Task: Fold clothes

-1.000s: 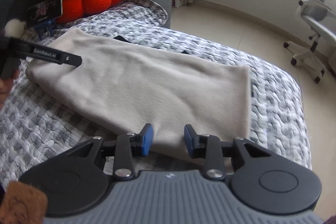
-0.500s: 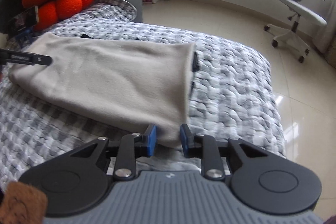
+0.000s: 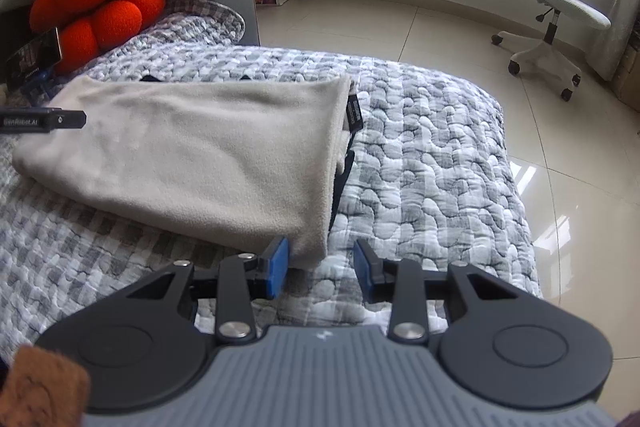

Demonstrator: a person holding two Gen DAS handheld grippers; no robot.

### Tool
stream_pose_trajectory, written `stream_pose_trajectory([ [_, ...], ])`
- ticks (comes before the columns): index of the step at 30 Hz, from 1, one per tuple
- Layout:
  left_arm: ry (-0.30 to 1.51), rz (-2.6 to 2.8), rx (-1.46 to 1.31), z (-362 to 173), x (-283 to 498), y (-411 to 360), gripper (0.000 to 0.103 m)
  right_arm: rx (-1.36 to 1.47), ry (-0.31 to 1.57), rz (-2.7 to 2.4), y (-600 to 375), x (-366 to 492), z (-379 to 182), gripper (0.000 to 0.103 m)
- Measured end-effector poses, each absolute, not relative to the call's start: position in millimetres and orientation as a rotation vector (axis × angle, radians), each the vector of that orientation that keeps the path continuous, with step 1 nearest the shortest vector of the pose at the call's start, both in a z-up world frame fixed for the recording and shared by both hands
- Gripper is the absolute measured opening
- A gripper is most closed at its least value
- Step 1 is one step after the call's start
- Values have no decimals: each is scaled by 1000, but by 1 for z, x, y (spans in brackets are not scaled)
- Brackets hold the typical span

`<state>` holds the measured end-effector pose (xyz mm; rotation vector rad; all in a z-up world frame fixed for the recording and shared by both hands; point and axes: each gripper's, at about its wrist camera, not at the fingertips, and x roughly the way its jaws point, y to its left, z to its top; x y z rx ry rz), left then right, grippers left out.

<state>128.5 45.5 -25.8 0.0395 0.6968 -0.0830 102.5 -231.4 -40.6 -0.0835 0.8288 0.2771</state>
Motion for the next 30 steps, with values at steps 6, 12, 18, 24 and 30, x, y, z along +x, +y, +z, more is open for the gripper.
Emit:
stream_pose_trajectory([
  [6, 668, -171, 142, -32, 116, 6, 60, -5, 824, 292, -235, 105, -35, 37],
  [12, 717, -213, 192, -55, 116, -18, 60, -30, 877, 263, -231, 112, -46, 37],
  [18, 743, -208, 142, -54, 118, -14, 61, -51, 891, 279, -229, 102, -43, 37],
  [24, 739, -212, 165, -52, 112, -19, 61, 25, 985, 349, -229, 100, -51, 38],
  [30, 754, -204, 139, -54, 120, -14, 63, 145, 1004, 405, -226, 103, -55, 44],
])
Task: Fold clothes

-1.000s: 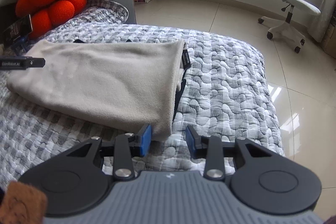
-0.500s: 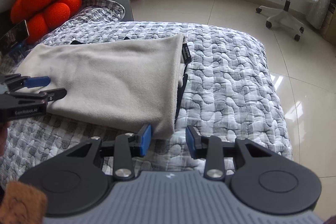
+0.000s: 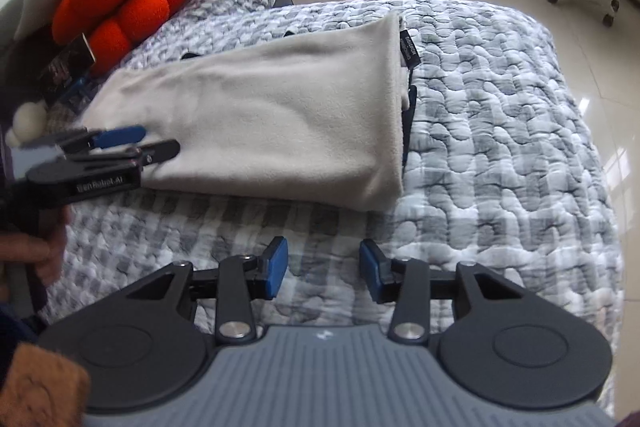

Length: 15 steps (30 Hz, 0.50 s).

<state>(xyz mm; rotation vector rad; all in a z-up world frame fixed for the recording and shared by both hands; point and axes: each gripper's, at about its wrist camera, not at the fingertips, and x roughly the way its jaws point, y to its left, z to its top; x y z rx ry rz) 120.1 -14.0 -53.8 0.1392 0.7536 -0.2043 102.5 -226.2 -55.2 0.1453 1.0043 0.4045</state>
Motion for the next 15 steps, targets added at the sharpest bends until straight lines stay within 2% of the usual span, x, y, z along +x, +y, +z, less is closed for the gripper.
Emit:
stream_pose_trajectory([
  [4, 753, -202, 140, -54, 121, -14, 64, 282, 987, 427, -226, 105, -59, 48],
  [7, 755, -202, 138, -54, 122, -14, 64, 359, 960, 426, -223, 104, -62, 57],
  [11, 756, -203, 141, -54, 122, -14, 64, 489, 933, 401, -230, 107, -65, 63],
  [15, 757, -204, 141, -54, 122, -14, 64, 632, 912, 373, -243, 111, -69, 63],
])
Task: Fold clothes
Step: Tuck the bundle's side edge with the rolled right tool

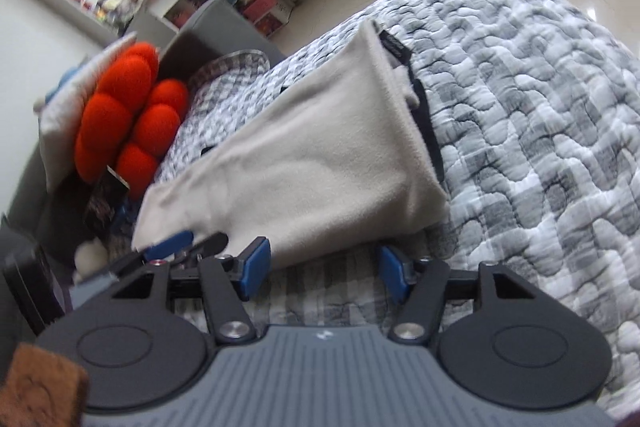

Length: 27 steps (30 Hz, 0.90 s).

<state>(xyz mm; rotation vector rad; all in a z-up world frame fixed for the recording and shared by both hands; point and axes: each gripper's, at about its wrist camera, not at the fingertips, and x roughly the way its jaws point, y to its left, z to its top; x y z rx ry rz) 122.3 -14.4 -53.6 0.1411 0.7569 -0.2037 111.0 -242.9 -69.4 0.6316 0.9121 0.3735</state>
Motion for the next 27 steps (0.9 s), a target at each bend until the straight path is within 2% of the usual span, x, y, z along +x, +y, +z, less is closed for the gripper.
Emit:
stream_pose_trajectory([
  [10, 758, -206, 140, -54, 123, -14, 64, 697, 828, 310, -247, 112, -65, 63],
  [14, 760, -206, 139, -54, 123, -14, 64, 587, 736, 349, -231, 104, -46, 63],
  [19, 760, -208, 139, -54, 123, -14, 65, 600, 828, 267, -234, 114, -66, 61],
  [20, 761, -208, 139, -54, 123, -14, 65, 608, 825, 261, -236, 115, -68, 58],
  [27, 760, -207, 141, -54, 123, -14, 65, 606, 778, 228, -238, 117, -70, 61],
])
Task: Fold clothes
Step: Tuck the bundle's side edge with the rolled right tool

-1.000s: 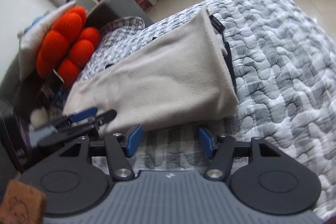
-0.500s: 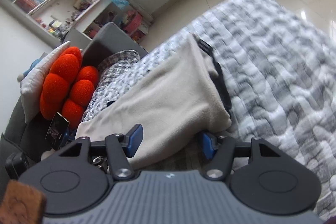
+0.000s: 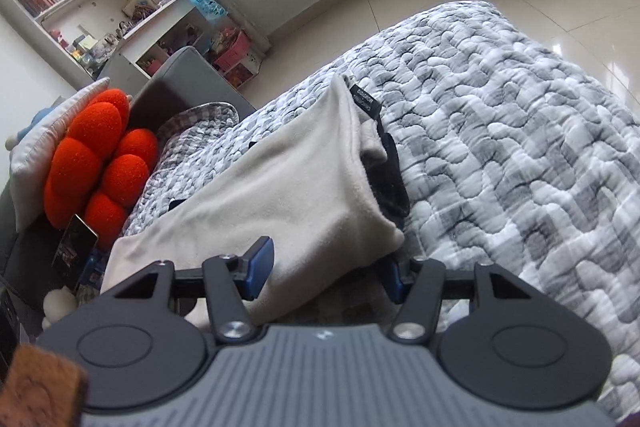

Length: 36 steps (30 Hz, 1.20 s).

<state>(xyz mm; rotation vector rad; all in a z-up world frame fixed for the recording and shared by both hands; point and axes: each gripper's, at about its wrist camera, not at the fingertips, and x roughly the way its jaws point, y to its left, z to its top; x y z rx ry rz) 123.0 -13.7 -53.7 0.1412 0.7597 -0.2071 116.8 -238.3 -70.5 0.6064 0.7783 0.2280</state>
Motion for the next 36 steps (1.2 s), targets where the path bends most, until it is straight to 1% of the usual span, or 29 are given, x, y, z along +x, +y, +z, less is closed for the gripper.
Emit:
stream_pose_trajectory([
  [1, 760, -207, 141, -54, 123, -14, 65, 600, 771, 226, -237, 116, -69, 61],
  [3, 760, -207, 140, -54, 123, -13, 65, 591, 754, 218, -236, 115, -67, 52],
  [4, 760, -207, 140, -54, 123, -13, 65, 591, 748, 211, -237, 115, -66, 44],
  [5, 760, -207, 139, -54, 123, -13, 65, 602, 748, 209, -238, 115, -67, 43],
  [9, 762, -207, 138, -54, 124, -13, 65, 659, 776, 199, -245, 117, -75, 43],
  [13, 762, -208, 139, -54, 124, -13, 66, 668, 761, 199, -247, 113, -73, 44],
  [16, 763, -208, 137, -53, 125, -12, 66, 677, 727, 208, -248, 112, -67, 39],
  [18, 763, -208, 137, -54, 125, -12, 66, 689, 712, 219, -250, 111, -65, 39],
  [21, 762, -207, 139, -54, 125, -13, 66, 725, 751, 192, -254, 115, -73, 40],
  [23, 762, -208, 140, -54, 124, -13, 66, 762, 766, 173, -258, 117, -79, 36],
  [28, 762, -208, 139, -54, 124, -13, 67, 780, 722, 160, -265, 117, -70, 36],
  [32, 762, -207, 140, -54, 125, -13, 67, 799, 769, 162, -264, 120, -80, 37],
  [36, 761, -207, 141, -54, 125, -13, 67, 781, 750, 154, -263, 118, -75, 38],
])
